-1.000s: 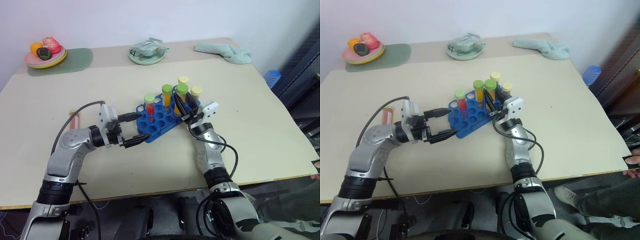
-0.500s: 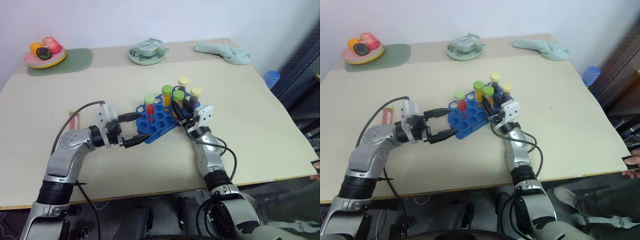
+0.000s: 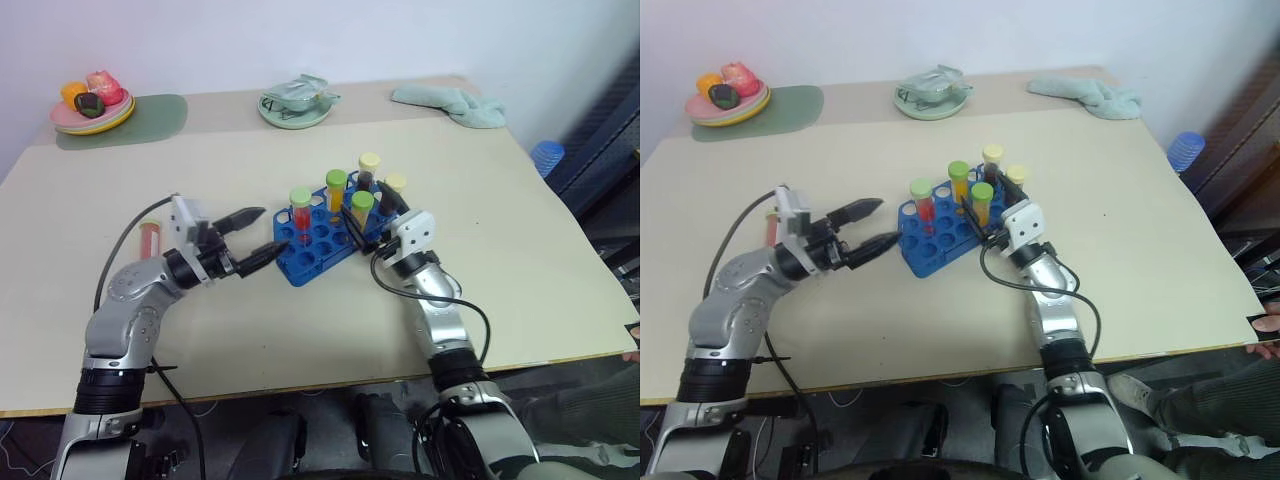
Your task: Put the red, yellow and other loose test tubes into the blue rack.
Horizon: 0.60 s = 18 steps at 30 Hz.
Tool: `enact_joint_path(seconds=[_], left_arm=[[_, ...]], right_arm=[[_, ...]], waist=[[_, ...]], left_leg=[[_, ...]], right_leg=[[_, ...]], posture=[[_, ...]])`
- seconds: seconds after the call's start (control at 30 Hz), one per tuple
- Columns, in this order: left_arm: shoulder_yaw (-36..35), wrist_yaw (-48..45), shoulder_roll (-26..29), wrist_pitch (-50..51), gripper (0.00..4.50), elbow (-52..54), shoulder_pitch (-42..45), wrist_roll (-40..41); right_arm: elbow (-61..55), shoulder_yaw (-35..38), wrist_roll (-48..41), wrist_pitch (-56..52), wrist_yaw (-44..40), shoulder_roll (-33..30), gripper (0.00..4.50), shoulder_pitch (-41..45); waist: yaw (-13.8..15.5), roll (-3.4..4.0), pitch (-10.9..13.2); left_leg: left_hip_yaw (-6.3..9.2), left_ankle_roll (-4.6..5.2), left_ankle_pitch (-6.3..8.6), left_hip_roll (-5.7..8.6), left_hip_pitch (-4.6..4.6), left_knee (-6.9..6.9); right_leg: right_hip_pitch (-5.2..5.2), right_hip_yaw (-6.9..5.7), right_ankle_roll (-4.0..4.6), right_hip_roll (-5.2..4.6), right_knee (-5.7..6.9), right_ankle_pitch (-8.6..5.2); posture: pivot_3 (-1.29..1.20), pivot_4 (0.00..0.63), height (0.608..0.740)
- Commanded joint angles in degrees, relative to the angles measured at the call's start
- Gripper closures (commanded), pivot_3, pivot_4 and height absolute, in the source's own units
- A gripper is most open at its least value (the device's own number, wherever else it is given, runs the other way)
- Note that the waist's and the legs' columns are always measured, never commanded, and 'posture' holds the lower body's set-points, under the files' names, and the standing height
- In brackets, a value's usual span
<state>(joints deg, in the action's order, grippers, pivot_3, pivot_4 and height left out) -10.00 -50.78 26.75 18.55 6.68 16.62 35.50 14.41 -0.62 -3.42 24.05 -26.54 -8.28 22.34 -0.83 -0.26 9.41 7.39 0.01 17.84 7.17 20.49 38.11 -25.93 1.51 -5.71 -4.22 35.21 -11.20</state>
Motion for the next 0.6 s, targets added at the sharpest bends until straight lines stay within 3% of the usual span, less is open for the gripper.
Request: enact_joint_path(seconds=[0.03,0.2,0.3,0.43,0.6], left_arm=[[-5.0,8.8,0.1,3.7,0.16,4.4,0.3,2.0],[-9.0,22.8,4.5,12.6,0.16,9.2,-2.2,-2.9],[-11.3,29.2,7.2,19.9,0.16,9.9,-1.5,-3.3],[-13.7,41.7,11.7,44.0,0.16,6.6,7.5,-3.8],[-18.5,52.5,8.9,62.8,0.16,-2.5,23.7,-7.9]], right_arm=[[-16.8,-0.6,-2.8,-14.6,-2.8,-5.3,0.66,-4.0],[-37.1,5.3,-14.4,-35.6,-10.4,-20.8,0.66,-10.7],[-43.3,11.0,-23.6,-44.8,-15.8,-30.1,0.66,-12.7],[-45.8,17.4,-33.4,-52.1,-24.6,-40.8,0.66,-12.8],[-44.2,18.7,-39.2,-55.0,-29.7,-45.7,0.66,-8.9]], waist=[[0.1,0.01,0.0],[0.2,-0.01,0.0],[0.3,-0.06,0.1],[0.4,-0.29,0.2],[0.6,-0.45,0.3]], left_leg=[[0.00,0.00,0.00,0.00,0.01,0.01],[-0.01,0.02,0.02,0.01,-0.02,-0.01],[0.00,0.15,0.09,0.00,-0.04,0.00],[0.07,0.39,0.22,-0.01,-0.12,0.03],[0.14,0.33,0.19,0.01,-0.16,0.10]], right_leg=[[0.00,0.00,0.00,-0.02,0.00,0.00],[0.07,0.00,-0.01,-0.07,-0.05,-0.01],[0.15,-0.03,-0.02,-0.09,-0.10,-0.01],[0.30,-0.13,-0.04,-0.09,-0.12,-0.01],[0.44,-0.27,-0.06,-0.14,-0.20,-0.01]], posture=[[0.00,0.150,0.740],[0.00,0.150,0.740],[0.00,0.150,0.740],[0.00,0.150,0.740],[0.00,0.150,0.740]])
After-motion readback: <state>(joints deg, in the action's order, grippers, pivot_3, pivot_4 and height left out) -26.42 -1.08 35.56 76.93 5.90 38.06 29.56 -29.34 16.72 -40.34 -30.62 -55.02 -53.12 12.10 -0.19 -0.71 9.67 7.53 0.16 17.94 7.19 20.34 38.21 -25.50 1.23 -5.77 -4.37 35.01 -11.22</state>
